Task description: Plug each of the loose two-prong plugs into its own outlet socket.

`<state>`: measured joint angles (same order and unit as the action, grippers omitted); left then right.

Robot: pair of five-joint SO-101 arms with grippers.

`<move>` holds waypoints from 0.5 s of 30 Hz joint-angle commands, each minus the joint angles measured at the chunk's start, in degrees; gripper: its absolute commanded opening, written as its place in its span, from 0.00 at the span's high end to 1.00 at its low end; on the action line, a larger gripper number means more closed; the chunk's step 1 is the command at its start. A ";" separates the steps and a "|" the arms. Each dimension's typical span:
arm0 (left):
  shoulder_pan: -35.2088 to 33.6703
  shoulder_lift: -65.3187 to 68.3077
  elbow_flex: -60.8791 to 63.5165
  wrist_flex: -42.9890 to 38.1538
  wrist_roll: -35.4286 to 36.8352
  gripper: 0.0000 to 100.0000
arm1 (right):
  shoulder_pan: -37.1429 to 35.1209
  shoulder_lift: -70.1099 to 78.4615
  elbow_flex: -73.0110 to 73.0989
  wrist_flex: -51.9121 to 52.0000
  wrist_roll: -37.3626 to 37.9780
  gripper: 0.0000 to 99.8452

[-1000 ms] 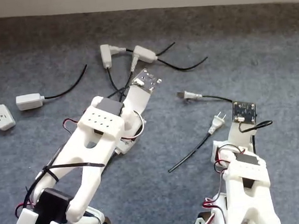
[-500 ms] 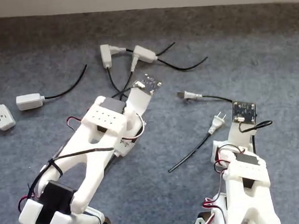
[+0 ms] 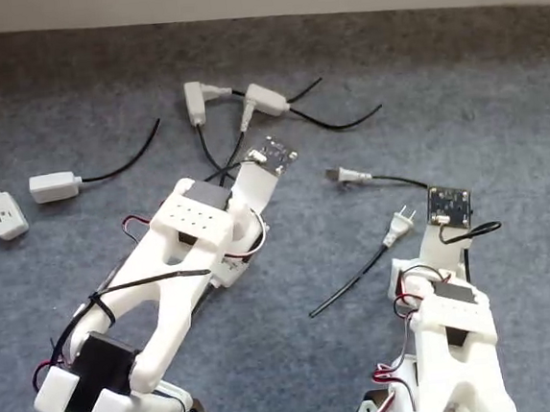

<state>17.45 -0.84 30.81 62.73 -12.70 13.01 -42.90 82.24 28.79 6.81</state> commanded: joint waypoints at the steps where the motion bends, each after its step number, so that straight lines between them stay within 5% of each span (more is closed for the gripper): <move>1: -1.80 0.84 0.31 -0.26 -2.90 0.99 | -0.75 -0.66 -0.22 -1.19 -0.35 0.99; 15: -1.80 9.19 -3.56 1.67 -3.08 0.99 | -0.75 -0.66 -0.13 -1.19 -0.35 0.99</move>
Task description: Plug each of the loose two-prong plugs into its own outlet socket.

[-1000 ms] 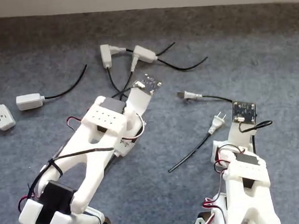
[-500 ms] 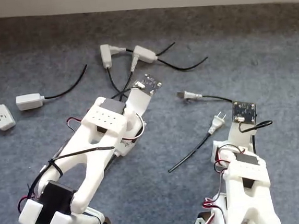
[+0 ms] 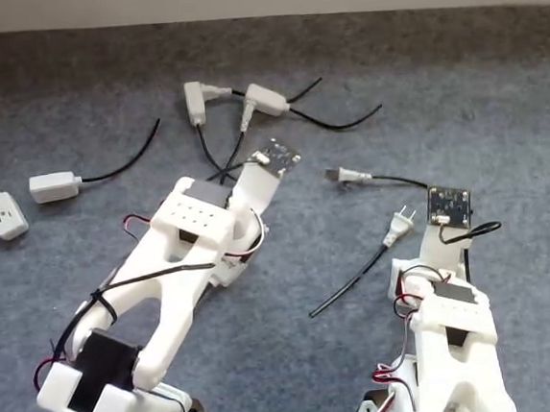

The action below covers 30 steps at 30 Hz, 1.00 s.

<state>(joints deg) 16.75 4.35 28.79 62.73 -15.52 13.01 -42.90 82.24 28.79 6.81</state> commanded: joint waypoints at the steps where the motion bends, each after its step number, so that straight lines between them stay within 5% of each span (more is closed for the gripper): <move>1: -1.10 5.14 -2.95 2.90 -0.26 0.99 | -0.75 -0.66 -0.13 -1.19 -0.35 0.99; 30: -3.74 29.67 -23.52 23.65 2.64 0.99 | -0.75 -0.75 -0.13 -1.19 -0.35 0.99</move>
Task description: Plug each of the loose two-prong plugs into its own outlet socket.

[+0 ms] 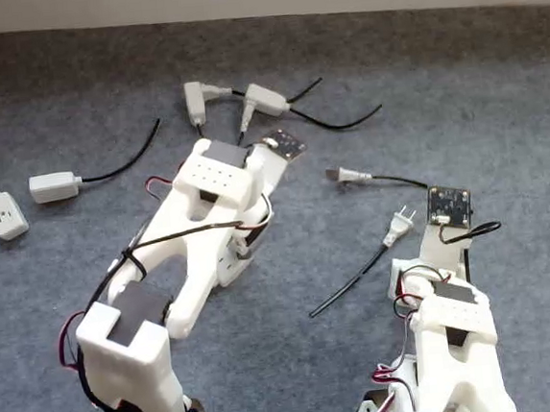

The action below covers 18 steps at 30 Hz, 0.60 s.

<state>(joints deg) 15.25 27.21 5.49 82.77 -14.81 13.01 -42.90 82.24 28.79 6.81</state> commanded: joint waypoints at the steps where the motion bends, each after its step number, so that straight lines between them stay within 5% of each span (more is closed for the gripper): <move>1: -2.24 7.78 -1.01 4.22 2.46 0.99 | -0.75 -0.75 -0.13 -1.19 -0.35 0.99; 12: -2.51 11.30 -6.90 7.56 2.29 0.98 | -0.75 -0.75 -0.13 -1.19 -0.35 0.99; 18: -4.70 5.32 -6.64 7.56 2.29 0.84 | -0.75 -0.75 -0.13 -1.19 -0.35 0.99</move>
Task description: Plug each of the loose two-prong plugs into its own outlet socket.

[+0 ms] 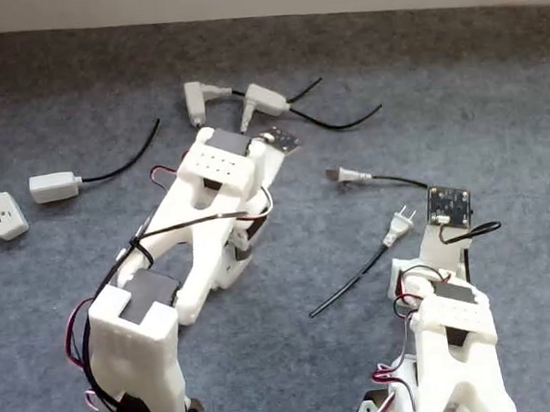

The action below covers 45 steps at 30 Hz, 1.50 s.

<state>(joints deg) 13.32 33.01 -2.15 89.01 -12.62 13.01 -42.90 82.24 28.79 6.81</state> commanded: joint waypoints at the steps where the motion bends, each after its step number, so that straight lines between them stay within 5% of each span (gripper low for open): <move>1: -2.95 -1.98 1.27 1.41 0.09 0.83 | -0.75 -0.75 -0.13 -1.19 -0.35 0.99; 11: -2.95 -14.99 1.27 7.82 0.09 0.77 | -0.75 -0.66 -0.13 -1.19 -0.35 0.99; 21: -3.03 -10.42 1.98 8.53 0.53 0.77 | -0.75 -0.66 -0.13 -1.19 -0.35 0.99; 25: -4.53 -8.84 1.98 3.78 6.33 0.77 | -0.75 -0.66 -0.13 -1.19 -0.35 0.99; 40: -4.44 0.13 1.36 -2.73 6.95 0.77 | -0.75 -0.75 -0.13 -1.19 -0.35 0.99; 45: -4.97 1.36 -3.12 -0.88 10.37 0.91 | -0.75 -0.75 -0.13 -1.19 -0.35 0.99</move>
<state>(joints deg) 9.19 33.80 -3.21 88.04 -4.62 13.01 -42.90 82.24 28.79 6.81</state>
